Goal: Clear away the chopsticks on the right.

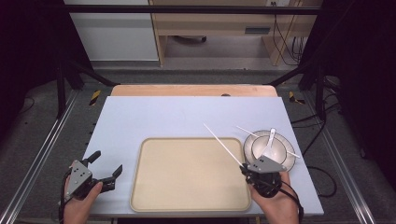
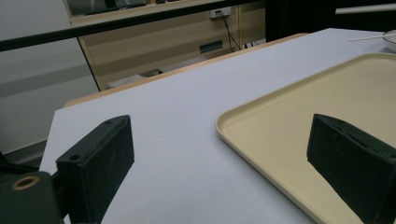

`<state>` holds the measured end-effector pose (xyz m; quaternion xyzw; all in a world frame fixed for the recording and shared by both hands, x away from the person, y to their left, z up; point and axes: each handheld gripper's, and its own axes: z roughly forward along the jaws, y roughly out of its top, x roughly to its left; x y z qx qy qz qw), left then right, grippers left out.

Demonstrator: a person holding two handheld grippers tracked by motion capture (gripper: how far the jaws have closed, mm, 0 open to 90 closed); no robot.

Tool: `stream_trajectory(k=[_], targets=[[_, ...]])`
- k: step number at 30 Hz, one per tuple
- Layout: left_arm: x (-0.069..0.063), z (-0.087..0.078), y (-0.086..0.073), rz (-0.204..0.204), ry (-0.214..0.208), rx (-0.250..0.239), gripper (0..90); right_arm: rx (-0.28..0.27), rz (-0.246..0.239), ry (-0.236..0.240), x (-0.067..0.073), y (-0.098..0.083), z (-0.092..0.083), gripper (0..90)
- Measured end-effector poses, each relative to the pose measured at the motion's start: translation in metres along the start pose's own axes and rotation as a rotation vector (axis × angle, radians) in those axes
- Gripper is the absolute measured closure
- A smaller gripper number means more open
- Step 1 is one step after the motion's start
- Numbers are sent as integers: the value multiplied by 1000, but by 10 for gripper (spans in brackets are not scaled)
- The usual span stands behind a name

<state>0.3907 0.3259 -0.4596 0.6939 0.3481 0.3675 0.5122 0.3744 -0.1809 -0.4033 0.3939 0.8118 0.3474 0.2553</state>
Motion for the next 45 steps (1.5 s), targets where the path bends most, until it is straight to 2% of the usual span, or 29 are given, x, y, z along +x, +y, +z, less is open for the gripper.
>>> stream_trajectory(k=[8, 10, 18, 21, 31, 33, 35, 36, 37, 38, 39, 40, 41, 42, 43, 44, 45], targets=[[-1, 0, 1, 9, -5, -2, 70, 62, 32, 12, 27, -20, 18, 840], [-1, 1, 1, 8, -6, -2, 70, 80, 55, 21, 33, -27, 22, 840], [-2, 1, 1, 8, -11, -2, 70, 101, 63, 9, 39, -32, 30, 839], [-3, 2, 1, 8, -15, 2, 70, 111, 83, 7, 40, -32, 33, 839], [-4, 3, 1, 7, -21, 5, 70, 133, 111, 32, 54, -33, 42, 837], [-3, 6, 0, 3, -23, 4, 70, 131, 131, 44, 53, -34, 45, 826], [-3, 8, 0, -3, -24, 3, 70, 103, 150, 43, 52, -34, 44, 741], [-3, 8, 0, -3, -24, 3, 70, 103, 150, 43, 52, -34, 44, 741], [-3, 10, 0, -9, -27, 1, 70, 67, 147, 40, 49, -34, 40, 676], [-3, 10, 0, -9, -27, 1, 70, 67, 147, 40, 49, -34, 40, 676], [-3, 11, 0, -11, -30, 0, 70, 35, 169, 35, 44, -32, 37, 610], [-3, 11, 0, -5, -35, 2, 70, 35, 169, 35, 44, -32, 37, 610], [-3, 11, 0, 1, -37, 5, 70, -26, 191, 33, 36, -28, 30, 562], [-4, 11, 0, 2, -39, 3, 70, -62, 176, 23, 31, -26, 25, 535], [-4, 10, 0, 4, -38, 3, 70, -62, 176, 23, 31, -26, 25, 535], [-4, 9, 0, 5, -37, 3, 70, -92, 166, 7, 25, -22, 19, 507], [-4, 6, 2, 8, -30, 2, 69, -153, 145, -47, 13, -15, 6, 445]])
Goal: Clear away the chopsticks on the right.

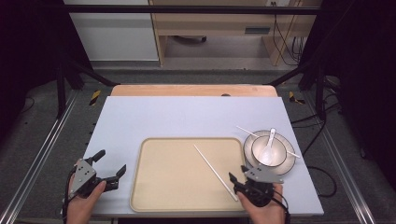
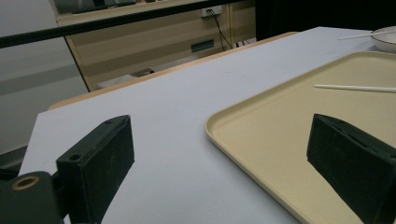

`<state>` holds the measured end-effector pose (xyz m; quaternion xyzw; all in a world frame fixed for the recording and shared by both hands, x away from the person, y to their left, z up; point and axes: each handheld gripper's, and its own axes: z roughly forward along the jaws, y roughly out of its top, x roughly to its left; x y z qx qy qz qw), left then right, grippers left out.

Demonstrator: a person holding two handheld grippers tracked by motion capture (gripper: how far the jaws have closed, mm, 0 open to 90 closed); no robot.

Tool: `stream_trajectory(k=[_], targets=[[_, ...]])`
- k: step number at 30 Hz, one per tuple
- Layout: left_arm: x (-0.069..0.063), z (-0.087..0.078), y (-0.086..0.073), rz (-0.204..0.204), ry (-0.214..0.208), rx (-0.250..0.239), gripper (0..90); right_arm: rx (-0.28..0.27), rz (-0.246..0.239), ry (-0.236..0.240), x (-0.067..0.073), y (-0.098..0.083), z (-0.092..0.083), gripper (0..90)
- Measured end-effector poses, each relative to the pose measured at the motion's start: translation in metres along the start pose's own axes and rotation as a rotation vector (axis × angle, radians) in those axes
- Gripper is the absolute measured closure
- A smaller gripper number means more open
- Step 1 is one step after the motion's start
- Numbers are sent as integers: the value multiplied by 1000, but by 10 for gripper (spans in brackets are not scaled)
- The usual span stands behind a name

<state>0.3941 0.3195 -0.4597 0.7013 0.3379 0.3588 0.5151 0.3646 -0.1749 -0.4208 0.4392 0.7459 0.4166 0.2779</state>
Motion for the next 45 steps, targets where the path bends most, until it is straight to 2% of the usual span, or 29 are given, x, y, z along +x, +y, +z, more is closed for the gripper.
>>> stream_trajectory(k=[1, 2, 3, 4, 5, 6, 7, 8, 9, 11, 13, 15, 16, 18, 19, 20, 21, 22, 23, 28, 31, 32, 36, 39, 45], targets=[[0, 0, 0, 0, 0, 0, 70, 0, 0, 0, 0, 0, 0, 445], [0, -1, 1, -1, 4, -5, 70, -45, -19, -45, -14, 10, -12, 386], [-1, -2, 2, -1, 6, -9, 70, -45, -19, -45, -14, 10, -12, 386], [-1, -3, 2, -2, 6, -11, 70, -75, -52, -99, -31, 21, -24, 318], [-2, -2, 3, 3, 5, -10, 70, -75, -52, -99, -31, 21, -24, 318], [-2, -2, 2, 7, 2, -7, 69, -99, -89, -162, -50, 31, -35, 266], [-2, -1, 2, 9, 0, -3, 69, -99, -89, -162, -50, 31, -35, 266], [-2, 1, 1, 4, -2, -1, 69, -106, -122, -215, -73, 38, -46, 193], [-2, 1, 1, 4, -2, -1, 69, -106, -122, -215, -73, 38, -46, 193], [-2, 2, 0, 5, -3, 4, 69, -88, -137, -230, -98, 43, -53, 170], [-2, 3, -1, 4, -3, 9, 69, -80, -125, -247, -122, 43, -58, 227], [-2, 2, -1, 4, -2, 8, 69, -54, -106, -243, -147, 40, -60, 299], [-2, 2, -1, 1, 0, 5, 69, -19, -74, -226, -168, 33, -57, 375], [-2, 2, 0, 3, 0, 7, 70, 24, -60, -207, -185, 22, -52, 446], [-2, 2, 0, 3, 0, 7, 70, 24, -60, -207, -185, 22, -52, 446], [-3, 3, 0, 5, -1, 9, 70, 78, -52, -194, -198, 10, -44, 513], [-3, 3, 0, 5, -1, 9, 70, 78, -52, -194, -198, 10, -44, 513], [-3, 3, 0, 7, -3, 11, 70, 116, -53, -154, -206, -1, -37, 550], [-4, 4, -1, 8, -5, 14, 70, 116, -53, -154, -206, -1, -37, 550], [-6, 7, -2, 15, -15, 28, 70, 192, -79, -86, -218, -17, -16, 619], [-7, 8, -3, 18, -17, 34, 71, 194, -89, -64, -219, -17, -9, 623], [-7, 7, -3, 19, -16, 33, 71, 192, -96, -39, -216, -16, -4, 628], [-6, 7, -3, 19, -14, 32, 72, 213, -124, -12, -209, -16, 7, 630], [-6, 6, -2, 18, -16, 31, 73, 250, -161, -16, -207, -17, 18, 629], [-7, 6, -2, 21, -22, 31, 76, 295, -178, 6, -209, -21, 33, 633]])
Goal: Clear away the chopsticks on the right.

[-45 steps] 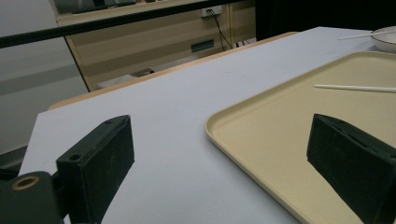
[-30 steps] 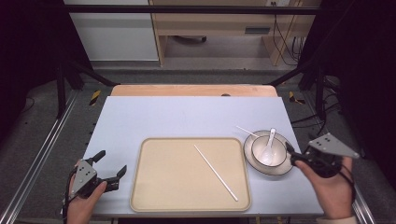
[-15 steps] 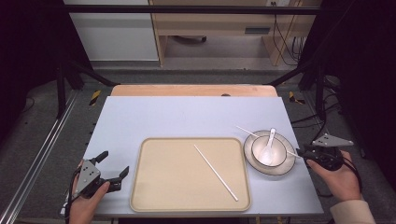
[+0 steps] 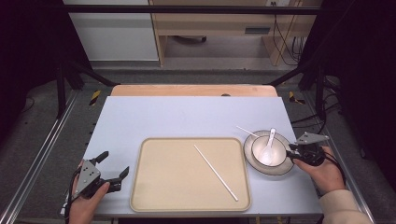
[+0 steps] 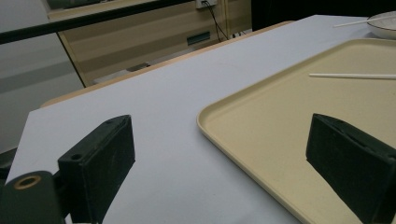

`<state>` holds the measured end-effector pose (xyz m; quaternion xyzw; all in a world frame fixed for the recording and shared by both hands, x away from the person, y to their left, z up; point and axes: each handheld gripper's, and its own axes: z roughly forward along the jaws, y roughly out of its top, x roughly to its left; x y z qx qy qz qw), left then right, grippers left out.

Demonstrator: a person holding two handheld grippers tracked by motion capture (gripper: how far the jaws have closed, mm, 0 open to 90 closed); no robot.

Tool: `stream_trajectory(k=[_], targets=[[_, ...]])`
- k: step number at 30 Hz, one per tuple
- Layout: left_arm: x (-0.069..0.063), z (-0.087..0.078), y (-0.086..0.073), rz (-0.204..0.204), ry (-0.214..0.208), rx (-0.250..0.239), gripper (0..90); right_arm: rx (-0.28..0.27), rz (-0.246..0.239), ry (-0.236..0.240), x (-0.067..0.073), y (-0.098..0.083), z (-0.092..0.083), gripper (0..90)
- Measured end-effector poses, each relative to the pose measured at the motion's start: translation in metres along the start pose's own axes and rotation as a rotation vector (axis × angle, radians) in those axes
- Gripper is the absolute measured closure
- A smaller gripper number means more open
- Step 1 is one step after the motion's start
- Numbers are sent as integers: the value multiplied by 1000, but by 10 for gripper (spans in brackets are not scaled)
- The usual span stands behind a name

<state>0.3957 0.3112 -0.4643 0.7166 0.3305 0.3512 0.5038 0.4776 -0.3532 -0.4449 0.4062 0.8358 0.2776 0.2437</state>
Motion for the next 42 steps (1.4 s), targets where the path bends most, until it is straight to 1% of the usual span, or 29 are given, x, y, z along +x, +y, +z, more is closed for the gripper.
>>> stream_trajectory(k=[2, 3, 4, 5, 7, 9, 12, 13, 14, 16, 17, 18, 19, 20, 21, 22, 23, 24, 25, 26, 27, 28, 31, 33, 35, 38, 40, 41, 42], targets=[[0, 0, 0, 1, 0, 0, 76, 16, -7, 3, 0, -1, 3, 653], [0, 0, 0, 1, 1, 0, 76, 22, -9, 15, 0, -2, 6, 688], [0, 0, 0, 0, 2, 0, 76, 22, -9, 15, 0, -2, 6, 688], [0, 0, 0, 0, 1, 1, 77, 28, -7, 19, 0, -2, 6, 715], [0, 0, 0, 0, 2, 1, 77, 26, -15, 24, 0, -3, 6, 749], [0, 0, 0, 0, 1, 0, 77, 12, -12, 49, 0, -5, 3, 824], [0, 0, 0, 2, -1, 1, 78, 16, -5, 49, 0, -7, 2, 837], [0, 0, 0, 2, -1, 0, 78, 6, 7, 55, 1, -7, 0, 838], [0, 0, 0, 2, 0, 0, 79, 4, 3, 45, 1, -8, -2, 838], [0, -1, 0, 0, 1, -2, 80, 6, 30, -1, 1, -7, -7, 839], [0, -1, 0, -1, 3, -2, 79, -20, 57, -44, 1, -5, -17, 840], [1, -1, 0, -1, 3, -2, 79, -20, 57, -44, 1, -5, -17, 840], [1, -1, 0, -1, 4, -2, 80, -52, 83, -99, 6, 1, -32, 839], [1, -1, 0, -1, 4, -2, 80, -52, 83, -99, 6, 1, -32, 839], [1, 0, 0, -1, 4, -1, 80, -109, 99, -150, 13, 9, -49, 839], [1, 0, 0, -1, 4, 0, 80, -109, 99, -150, 13, 9, -49, 839], [1, 0, 0, 3, 3, 2, 80, -127, 96, -195, 19, 14, -59, 839], [1, 0, 0, 5, 4, 2, 80, -139, 79, -232, 27, 20, -69, 839], [0, 0, 1, 4, 3, 0, 81, -171, 72, -237, 37, 26, -78, 839], [0, -1, 1, 4, 3, -1, 82, -211, 58, -222, 48, 32, -87, 839], [1, -1, 1, 5, 3, -2, 83, -258, 18, -207, 73, 45, -102, 839], [1, -1, 1, 5, 3, -2, 84, -258, 18, -207, 73, 45, -102, 839], [1, -2, 2, 4, 3, -6, 84, -301, 1, -161, 107, 61, -112, 839], [1, -3, 2, 5, 1, -9, 83, -304, -6, -134, 125, 67, -110, 839], [2, -3, 2, 2, 2, -12, 84, -298, -11, -120, 140, 70, -104, 839], [4, -4, 2, -4, 6, -14, 84, -273, -5, -82, 156, 69, -91, 839], [4, -4, 2, 0, 8, -15, 83, -255, 3, -51, 167, 67, -83, 839], [4, -5, 3, 0, 9, -18, 83, -231, 12, -23, 177, 64, -74, 839], [4, -5, 3, 0, 9, -18, 83, -231, 12, -23, 177, 64, -74, 839]])
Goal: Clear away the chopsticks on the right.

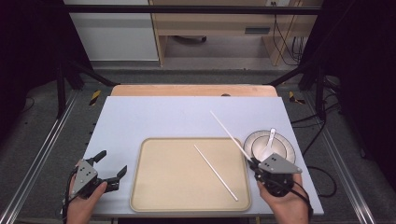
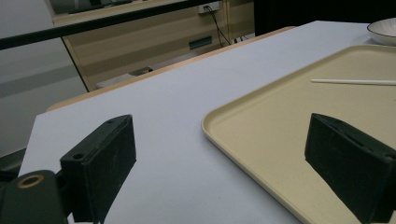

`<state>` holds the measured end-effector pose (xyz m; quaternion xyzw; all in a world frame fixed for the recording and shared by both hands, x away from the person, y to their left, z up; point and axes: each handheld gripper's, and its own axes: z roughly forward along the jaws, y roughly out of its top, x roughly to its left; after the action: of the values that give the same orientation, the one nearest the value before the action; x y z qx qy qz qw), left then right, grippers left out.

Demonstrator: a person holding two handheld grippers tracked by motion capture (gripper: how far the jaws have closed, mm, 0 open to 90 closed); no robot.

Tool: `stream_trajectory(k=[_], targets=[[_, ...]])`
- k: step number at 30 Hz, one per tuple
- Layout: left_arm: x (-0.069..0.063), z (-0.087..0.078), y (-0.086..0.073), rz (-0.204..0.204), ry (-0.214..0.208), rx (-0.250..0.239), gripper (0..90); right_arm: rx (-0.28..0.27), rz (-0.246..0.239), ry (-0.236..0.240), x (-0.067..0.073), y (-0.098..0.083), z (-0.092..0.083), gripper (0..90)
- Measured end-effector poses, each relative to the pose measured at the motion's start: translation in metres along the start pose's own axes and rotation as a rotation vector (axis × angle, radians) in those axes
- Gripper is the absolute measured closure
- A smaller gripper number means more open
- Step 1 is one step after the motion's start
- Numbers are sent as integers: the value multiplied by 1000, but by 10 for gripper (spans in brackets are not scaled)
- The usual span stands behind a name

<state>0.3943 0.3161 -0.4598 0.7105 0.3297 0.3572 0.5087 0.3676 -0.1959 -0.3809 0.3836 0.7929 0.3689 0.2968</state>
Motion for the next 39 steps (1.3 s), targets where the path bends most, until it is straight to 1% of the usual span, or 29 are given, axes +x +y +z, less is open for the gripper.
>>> stream_trajectory(k=[1, 4, 5, 6, 8, 9, 11, 12, 13, 14, 15, 16, 17, 20, 21, 22, 24, 25, 26, 27, 28, 29, 30, 31, 33, 36, 37, 38, 39], targets=[[0, 0, 0, -1, 1, -1, 83, 17, 6, 7, 5, -2, 4, 839], [-1, -1, 2, -3, 4, -9, 84, 39, 54, 44, 19, -10, 12, 839], [-1, -2, 2, 0, 5, -9, 83, 55, 58, 67, 30, -16, 18, 839], [-2, -2, 2, -1, 4, -9, 83, 55, 58, 67, 30, -16, 18, 839], [-2, -1, 2, -1, 1, -6, 84, 84, 58, 84, 41, -22, 23, 839], [-2, 0, 2, -1, -1, -3, 83, 104, 73, 104, 48, -28, 30, 839], [-2, 0, 2, -3, -4, -5, 84, 116, 81, 108, 52, -30, 32, 839], [-3, 0, 3, 0, -5, -6, 84, 123, 79, 117, 54, -31, 35, 839], [-4, 0, 4, 1, -10, -9, 84, 149, 71, 123, 61, -34, 41, 839], [-4, 0, 4, 1, -10, -9, 84, 149, 71, 123, 61, -34, 41, 839], [-4, 0, 5, 0, -11, -9, 85, 173, 69, 124, 66, -36, 47, 839], [-5, -1, 6, -4, -13, -11, 85, 173, 69, 124, 66, -36, 47, 839], [-6, -2, 9, -11, -22, -18, 88, 191, 96, 137, 69, -39, 51, 839], [-8, -3, 13, -15, -32, -19, 92, 205, 113, 145, 69, -41, 53, 839], [-9, -3, 15, -21, -42, -24, 102, 217, 138, 149, 69, -44, 56, 838], [-11, -3, 18, -20, -53, -22, 102, 217, 138, 149, 69, -44, 56, 838], [-16, -1, 23, -14, -71, -17, 107, 221, 156, 154, 67, -46, 60, 838], [-19, -1, 26, -12, -85, -14, 115, 227, 178, 165, 67, -47, 63, 836], [-22, 1, 29, -17, -99, -11, 115, 227, 178, 165, 67, -47, 63, 836], [-26, 3, 32, -19, -114, -6, 117, 221, 182, 177, 67, -48, 63, 832], [-30, 5, 34, -25, -130, 2, 122, 218, 179, 173, 67, -48, 64, 799], [-34, 8, 37, -34, -144, 14, 131, 210, 210, 167, 68, -46, 63, 735], [-40, 12, 40, -32, -161, 30, 144, 197, 218, 164, 67, -45, 61, 701], [-46, 17, 42, -34, -182, 51, 157, 172, 209, 159, 65, -45, 60, 678], [-60, 27, 48, -18, -220, 100, 201, 118, 217, 166, 61, -42, 56, 629], [-82, 50, 54, 15, -282, 160, 308, 47, 210, 174, 51, -40, 51, 530], [-96, 68, 57, 29, -318, 199, 383, 2, 182, 163, 43, -38, 45, 450], [-96, 68, 57, 29, -318, 199, 425, 2, 182, 163, 43, -38, 45, 450], [-107, 87, 57, 35, -353, 242, 475, -47, 172, 155, 34, -36, 41, 350]])
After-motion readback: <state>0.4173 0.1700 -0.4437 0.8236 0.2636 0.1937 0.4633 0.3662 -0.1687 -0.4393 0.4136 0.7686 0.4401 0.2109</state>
